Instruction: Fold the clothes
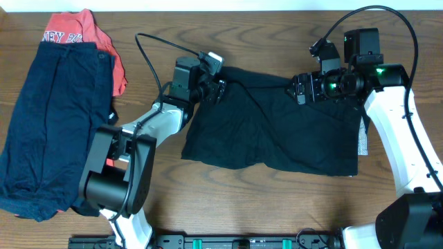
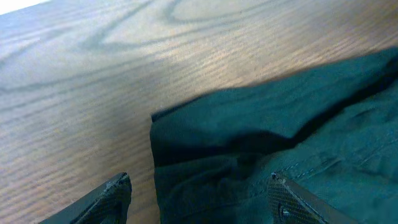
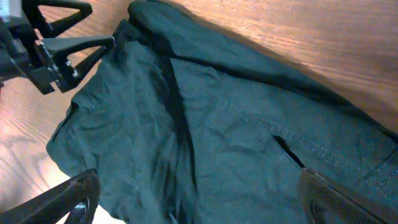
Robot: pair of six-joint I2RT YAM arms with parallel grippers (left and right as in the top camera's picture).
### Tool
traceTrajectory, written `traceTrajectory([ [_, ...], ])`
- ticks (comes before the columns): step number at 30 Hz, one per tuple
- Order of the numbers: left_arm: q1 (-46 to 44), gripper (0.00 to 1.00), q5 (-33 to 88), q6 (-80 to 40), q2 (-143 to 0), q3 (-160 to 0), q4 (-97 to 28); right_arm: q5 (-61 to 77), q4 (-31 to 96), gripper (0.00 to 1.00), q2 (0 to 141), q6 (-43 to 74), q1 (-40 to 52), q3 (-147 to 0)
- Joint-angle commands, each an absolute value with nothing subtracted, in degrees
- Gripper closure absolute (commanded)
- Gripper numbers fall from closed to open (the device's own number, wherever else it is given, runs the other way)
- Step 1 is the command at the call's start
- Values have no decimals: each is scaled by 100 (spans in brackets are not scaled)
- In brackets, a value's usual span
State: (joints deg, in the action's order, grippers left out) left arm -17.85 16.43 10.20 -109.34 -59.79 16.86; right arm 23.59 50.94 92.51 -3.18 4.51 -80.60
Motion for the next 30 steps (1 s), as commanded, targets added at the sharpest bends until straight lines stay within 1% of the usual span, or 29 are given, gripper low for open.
traceTrajectory([
  [1,-1778,29,1712,1070,-11013,-6080,1686,2381,5076,1,9161,-373,414,-8090],
  [27,-1778,28,1708,1074,-11699,-6077,1732,2381,5070,1,9161,-370,414,-8090],
  [28,-1778,28,1710,1072,-11716,-6077,1752,2381,5065,1,9161,-370,414,-8090],
  [29,-1778,33,1710,1072,-11725,-6077,1774,2381,5061,1,9161,-370,414,-8090],
  [30,-1778,46,1708,1072,-11734,-6077,1776,2381,5057,1,9161,-370,414,-8090],
])
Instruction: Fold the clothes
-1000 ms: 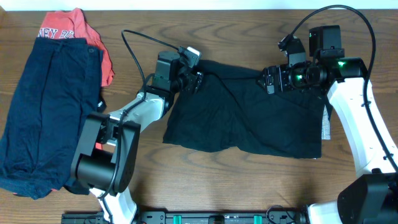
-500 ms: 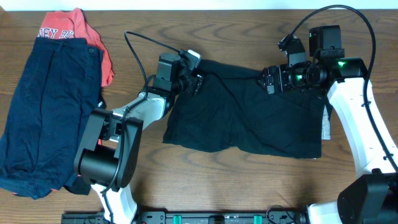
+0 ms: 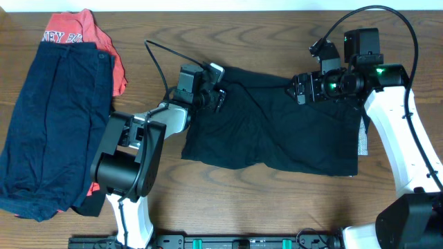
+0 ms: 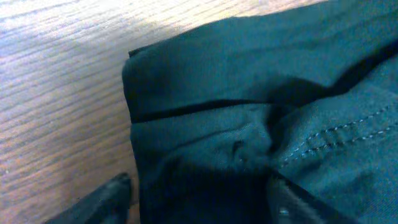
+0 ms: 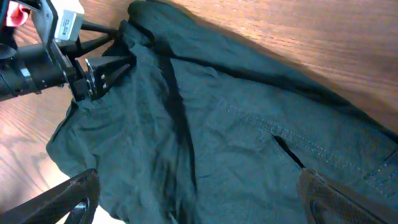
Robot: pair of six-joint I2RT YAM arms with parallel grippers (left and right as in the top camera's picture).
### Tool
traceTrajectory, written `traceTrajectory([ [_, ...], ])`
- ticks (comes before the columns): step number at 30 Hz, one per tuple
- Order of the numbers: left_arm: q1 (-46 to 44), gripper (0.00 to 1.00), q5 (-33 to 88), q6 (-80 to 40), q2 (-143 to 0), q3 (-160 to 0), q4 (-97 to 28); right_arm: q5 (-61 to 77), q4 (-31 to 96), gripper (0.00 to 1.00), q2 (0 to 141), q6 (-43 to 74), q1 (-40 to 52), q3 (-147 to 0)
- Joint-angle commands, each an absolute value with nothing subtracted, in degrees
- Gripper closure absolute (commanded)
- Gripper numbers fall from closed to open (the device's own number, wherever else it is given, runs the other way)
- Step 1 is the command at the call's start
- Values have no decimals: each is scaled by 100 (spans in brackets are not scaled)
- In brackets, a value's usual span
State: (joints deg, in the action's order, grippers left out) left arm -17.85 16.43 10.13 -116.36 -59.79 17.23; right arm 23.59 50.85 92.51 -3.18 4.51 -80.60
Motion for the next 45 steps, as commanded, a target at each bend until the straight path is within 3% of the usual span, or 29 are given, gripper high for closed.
traceTrajectory([
  [1,-1778,55,1710,1072,-11736,-6077,1780,2381,5052,1,9161,-373,414,-8090],
  [6,-1776,88,1708,1072,-11736,-6077,1820,2381,5052,1,9161,-373,414,-8088],
  [8,-1776,94,1708,1068,-11734,-6080,1874,2381,5054,1,9161,-373,414,-8086],
  [24,-1776,94,1651,829,-11113,-6090,2222,2379,5057,1,9161,-373,414,-8086],
  [39,-1776,94,69,832,-11183,-6090,2377,2379,5033,1,9164,-373,419,-8086],
  [40,-1774,87,-30,832,-11214,-6090,2388,2379,5030,1,9164,-373,419,-8086],
  [41,-1769,50,-73,832,-11236,-6090,2388,2379,5037,1,9164,-370,419,-8086],
  [44,-1769,9,-73,827,-11220,-6090,2390,2300,5118,2,9164,-134,388,-8086],
  [45,-1772,2,-73,821,-11194,-6090,2390,2204,5181,2,9164,1,366,-8086],
])
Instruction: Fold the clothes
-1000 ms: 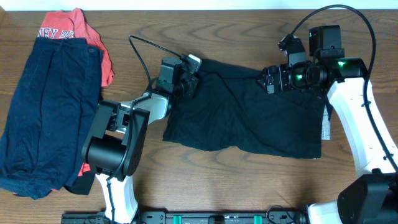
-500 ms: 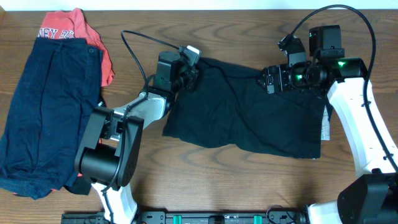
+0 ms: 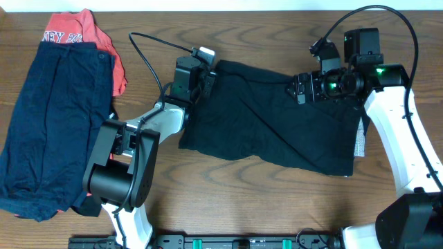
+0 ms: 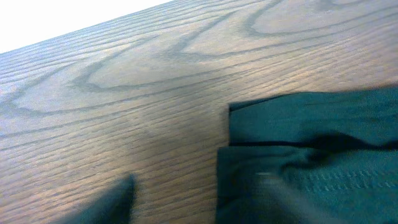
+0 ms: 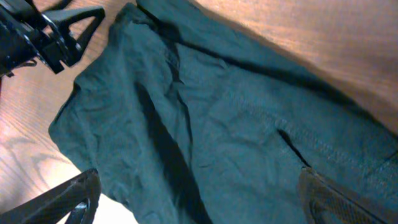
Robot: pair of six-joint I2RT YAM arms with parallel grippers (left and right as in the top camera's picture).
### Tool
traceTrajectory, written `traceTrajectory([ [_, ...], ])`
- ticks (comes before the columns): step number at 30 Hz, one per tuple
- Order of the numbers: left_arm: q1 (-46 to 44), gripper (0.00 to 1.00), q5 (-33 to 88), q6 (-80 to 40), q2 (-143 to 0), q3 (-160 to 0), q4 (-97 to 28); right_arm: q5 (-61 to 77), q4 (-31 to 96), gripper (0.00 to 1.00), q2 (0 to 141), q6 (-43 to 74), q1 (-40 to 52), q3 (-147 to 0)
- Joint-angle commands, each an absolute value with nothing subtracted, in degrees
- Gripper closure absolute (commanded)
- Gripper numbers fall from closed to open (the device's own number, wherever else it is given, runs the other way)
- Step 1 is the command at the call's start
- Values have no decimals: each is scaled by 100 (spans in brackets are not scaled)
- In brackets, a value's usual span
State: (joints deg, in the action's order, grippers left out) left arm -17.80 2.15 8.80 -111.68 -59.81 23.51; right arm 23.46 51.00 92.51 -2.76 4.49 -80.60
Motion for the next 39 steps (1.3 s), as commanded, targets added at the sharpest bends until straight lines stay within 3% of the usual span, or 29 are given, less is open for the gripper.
traceTrajectory([
  [1,-1772,2,-73,749,-11161,-6090,2377,2060,5284,2,9164,130,331,-8086],
  [8,-1772,2,-64,272,-10488,-6090,1817,814,6208,1,9164,1070,-215,-8066],
  [13,-1772,2,-64,270,-9985,-6090,1240,751,6147,1,9174,1135,-661,-7730],
  [28,-1772,2,-69,270,-9590,-6088,333,620,4418,16,9201,2115,-1490,-5315],
  [39,-1785,2,-45,268,-9590,-6088,128,576,2445,18,9273,2193,-1549,-4672],
])
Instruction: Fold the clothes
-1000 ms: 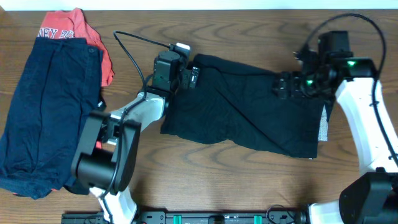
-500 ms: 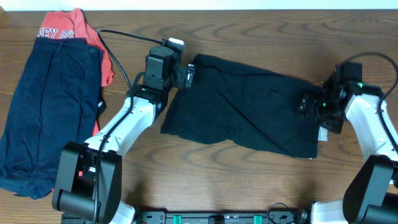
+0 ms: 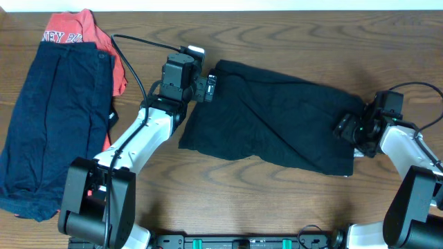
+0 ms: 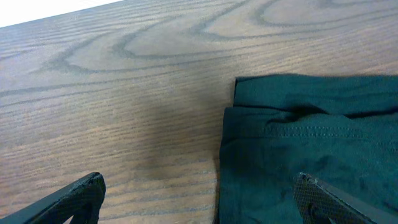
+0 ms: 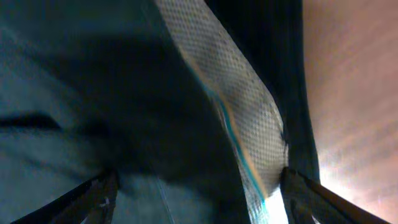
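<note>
Black shorts lie spread flat in the middle of the table. My left gripper stands open just off their upper left corner; in the left wrist view that corner lies ahead, between the wide-apart fingertips. At the shorts' right edge my right gripper is down low on the cloth. Its wrist view is filled with dark fabric and a white mesh strip, with both fingers spread wide and nothing pinched between them.
A navy garment lies on a red printed shirt at the table's far left. The left arm's cable loops over the wood beside that pile. The table's back edge runs close behind the shorts.
My right gripper, then high over the shorts' back edge, is now down at their right edge, close on the cloth. The left gripper's fingers stand wider apart, just off the corner.
First the shorts lay wrinkled, my left gripper at their upper left corner and the right one held high over the back edge. Then the left fingers were on the corner. By 1.3 s ago the corner lay farther back-left and the cloth flatter. Now the right gripper is at the right edge.
</note>
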Robot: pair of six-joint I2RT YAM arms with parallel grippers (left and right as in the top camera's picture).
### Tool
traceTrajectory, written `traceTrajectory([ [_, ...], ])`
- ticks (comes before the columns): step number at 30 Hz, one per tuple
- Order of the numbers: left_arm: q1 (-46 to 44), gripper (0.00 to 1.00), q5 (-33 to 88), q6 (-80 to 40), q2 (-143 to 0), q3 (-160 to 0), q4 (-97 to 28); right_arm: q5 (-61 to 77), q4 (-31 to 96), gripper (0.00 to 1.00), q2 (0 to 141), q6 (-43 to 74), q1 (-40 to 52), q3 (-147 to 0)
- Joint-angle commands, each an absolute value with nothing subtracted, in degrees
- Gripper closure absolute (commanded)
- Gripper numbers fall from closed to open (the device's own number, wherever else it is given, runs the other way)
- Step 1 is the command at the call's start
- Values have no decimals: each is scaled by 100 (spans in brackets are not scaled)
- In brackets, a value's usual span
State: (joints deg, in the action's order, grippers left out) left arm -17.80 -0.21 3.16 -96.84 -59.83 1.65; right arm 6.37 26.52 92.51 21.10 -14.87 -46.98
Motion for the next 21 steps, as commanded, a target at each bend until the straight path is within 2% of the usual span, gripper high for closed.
traceTrajectory([
  [1,-1789,2,-45,268,-9590,-6088,97,576,2259,18,9310,2104,-1546,-4672],
  [21,-1800,2,-32,268,-9590,-6088,-174,596,-224,17,11190,1186,-1542,-4676],
])
